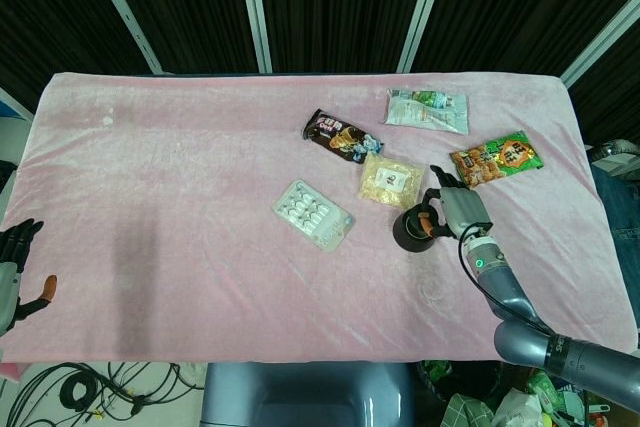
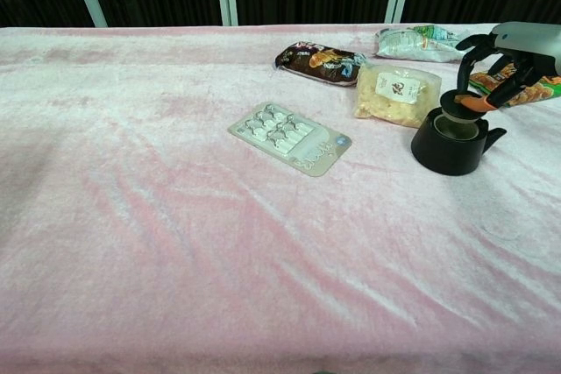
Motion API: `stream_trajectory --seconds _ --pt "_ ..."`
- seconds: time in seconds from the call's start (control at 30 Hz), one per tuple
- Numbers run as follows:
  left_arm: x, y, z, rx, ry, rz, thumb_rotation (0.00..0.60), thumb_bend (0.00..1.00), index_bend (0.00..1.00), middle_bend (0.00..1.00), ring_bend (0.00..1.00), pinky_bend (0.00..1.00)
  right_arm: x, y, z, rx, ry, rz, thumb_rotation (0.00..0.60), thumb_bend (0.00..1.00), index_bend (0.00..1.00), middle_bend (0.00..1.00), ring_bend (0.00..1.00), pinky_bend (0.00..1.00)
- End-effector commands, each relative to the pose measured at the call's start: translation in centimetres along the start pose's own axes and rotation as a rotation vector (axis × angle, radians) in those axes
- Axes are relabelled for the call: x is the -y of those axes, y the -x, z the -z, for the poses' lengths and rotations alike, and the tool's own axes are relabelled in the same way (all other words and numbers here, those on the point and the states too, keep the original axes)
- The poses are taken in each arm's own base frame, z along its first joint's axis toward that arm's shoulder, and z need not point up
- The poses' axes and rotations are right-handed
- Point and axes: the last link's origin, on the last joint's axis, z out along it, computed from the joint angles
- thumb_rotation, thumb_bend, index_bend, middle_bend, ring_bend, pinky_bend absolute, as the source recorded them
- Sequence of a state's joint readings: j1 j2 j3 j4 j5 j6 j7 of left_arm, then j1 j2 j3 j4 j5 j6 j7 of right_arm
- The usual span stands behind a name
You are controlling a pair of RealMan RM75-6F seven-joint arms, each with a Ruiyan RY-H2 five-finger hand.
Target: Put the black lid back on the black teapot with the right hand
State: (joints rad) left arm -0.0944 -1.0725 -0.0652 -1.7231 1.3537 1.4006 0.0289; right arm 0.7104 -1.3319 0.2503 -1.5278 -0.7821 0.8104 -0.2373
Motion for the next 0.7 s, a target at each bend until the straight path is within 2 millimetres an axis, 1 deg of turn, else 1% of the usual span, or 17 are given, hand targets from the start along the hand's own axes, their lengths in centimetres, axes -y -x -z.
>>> stream_trajectory --seconds 0.03,0.27,0.5,0.7 --pt "-0.03 0.03 0.00 0.001 0.002 -0.003 0.600 0.44 0.06 0.03 0.00 0.00 -0.02 0.09 0.00 0.004 0.000 -0.002 0.600 0.36 0.64 0.00 0.08 0.16" --pt "0.04 -0.10 0.00 -0.003 -0.002 0.002 0.600 0.44 0.06 0.03 0.00 0.00 -0.01 0.59 -0.20 0.014 -0.001 -0.001 0.600 0.36 0.64 0.00 0.08 0.16" --pt "0.00 -0.02 0.03 0.000 0.002 -0.002 0.600 0.44 0.06 0.03 0.00 0.00 -0.50 0.63 -0.30 0.015 0.009 -0.004 0.600 0.36 0.64 0.01 0.08 0.16" --pt "-0.03 0.07 -0.01 0.003 -0.001 -0.006 0.600 0.44 0.06 0.03 0.00 0.00 -0.46 0.83 -0.34 0.022 0.002 -0.003 0.600 0.36 0.64 0.01 0.08 0.16"
